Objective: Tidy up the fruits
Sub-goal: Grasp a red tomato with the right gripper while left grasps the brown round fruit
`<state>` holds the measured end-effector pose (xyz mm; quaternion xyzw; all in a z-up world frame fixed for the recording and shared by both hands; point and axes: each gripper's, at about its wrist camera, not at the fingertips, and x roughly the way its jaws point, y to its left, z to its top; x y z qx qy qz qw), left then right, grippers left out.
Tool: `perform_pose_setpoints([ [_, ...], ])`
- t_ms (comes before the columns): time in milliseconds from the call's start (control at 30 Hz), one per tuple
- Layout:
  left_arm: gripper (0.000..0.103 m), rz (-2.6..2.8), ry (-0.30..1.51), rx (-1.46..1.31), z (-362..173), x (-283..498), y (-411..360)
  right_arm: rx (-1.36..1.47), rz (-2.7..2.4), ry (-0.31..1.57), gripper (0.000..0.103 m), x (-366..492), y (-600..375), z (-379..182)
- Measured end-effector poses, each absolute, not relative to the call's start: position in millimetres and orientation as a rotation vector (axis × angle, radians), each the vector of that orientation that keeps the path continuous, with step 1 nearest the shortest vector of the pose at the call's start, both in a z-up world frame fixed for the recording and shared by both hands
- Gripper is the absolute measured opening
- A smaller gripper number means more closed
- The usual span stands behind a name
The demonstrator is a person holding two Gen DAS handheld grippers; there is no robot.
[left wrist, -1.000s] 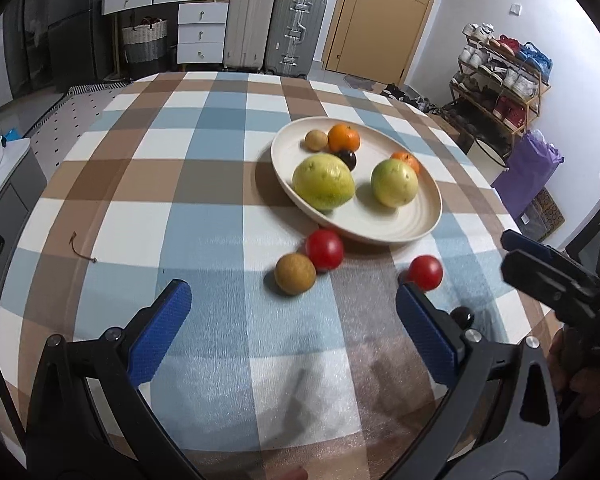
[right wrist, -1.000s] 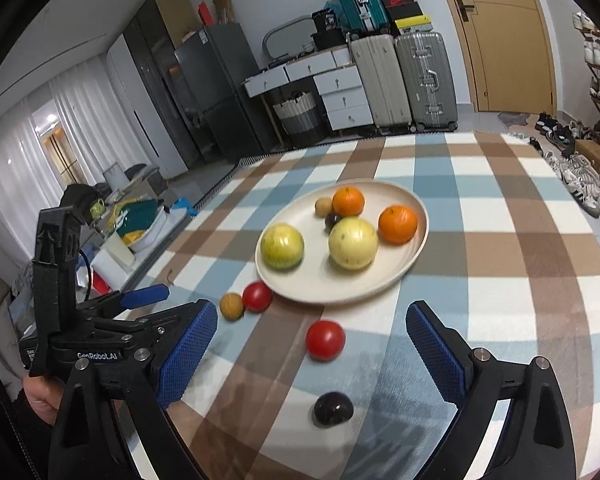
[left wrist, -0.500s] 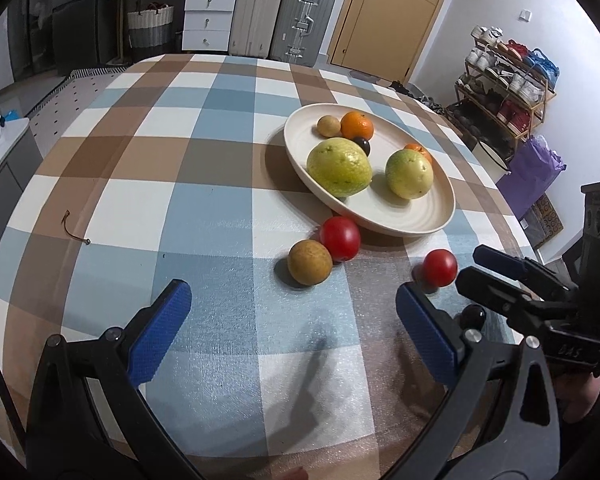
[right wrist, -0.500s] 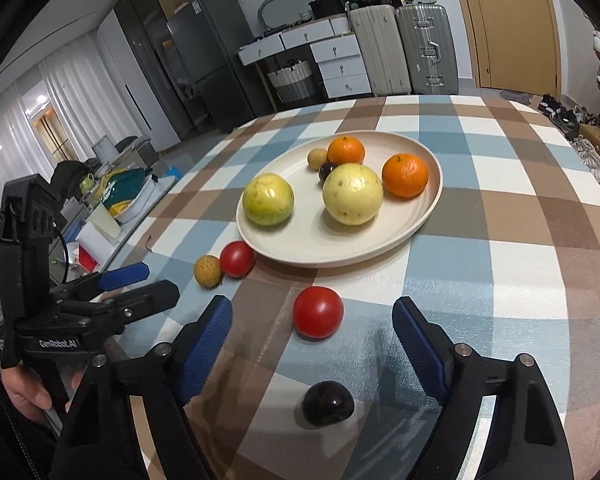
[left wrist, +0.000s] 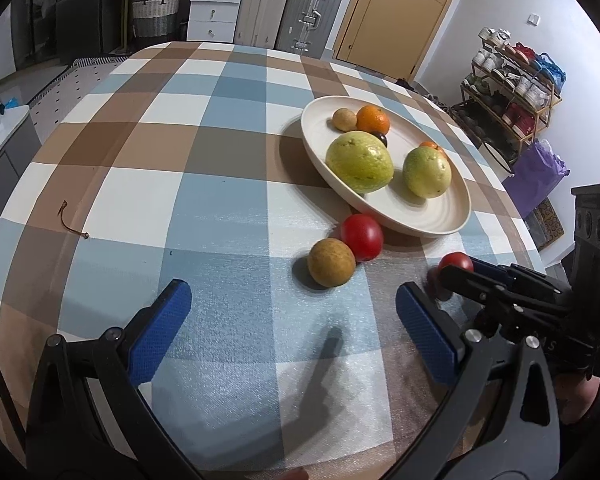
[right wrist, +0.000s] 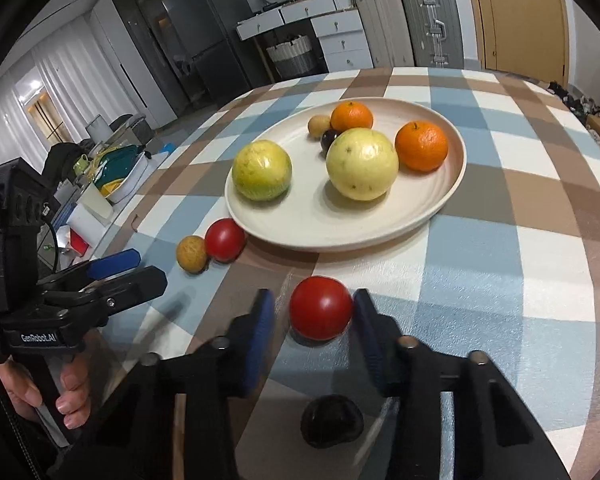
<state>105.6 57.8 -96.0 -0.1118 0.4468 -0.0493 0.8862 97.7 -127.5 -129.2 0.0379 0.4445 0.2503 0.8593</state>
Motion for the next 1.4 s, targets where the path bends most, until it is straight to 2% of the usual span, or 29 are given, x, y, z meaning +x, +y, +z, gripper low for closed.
perform_pose_setpoints([
  [867, 0.101, -0.123, 0.971, -0.116, -104, 131, 45, 0.127, 0.534, 0.868, 0.03, 90, -146, -114],
  [1033, 0.09, -0.123, 0.98, -0.122, -103, 133, 43, 0.127, 0.531, 0.858, 0.03, 89, -148, -112],
  [1133, 0.076, -0.133, 0.982, -0.111, -102, 133, 40, 0.13, 0.53, 0.858, 0.03, 89, -150, -112],
  [1200, 0.062, -0.142, 0.982, -0.108, -102, 132, 39, 0.136, 0.528, 0.856, 0.03, 88, -152, -112],
  [1333, 0.045, -0.177, 0.983, -0.088, -102, 131, 35, 0.144, 0.521, 0.856, 0.03, 87, -155, -111],
  [1400, 0.029, -0.207, 0.98, -0.101, -102, 131, 35, 0.147, 0.519, 0.856, 0.03, 86, -157, -111],
])
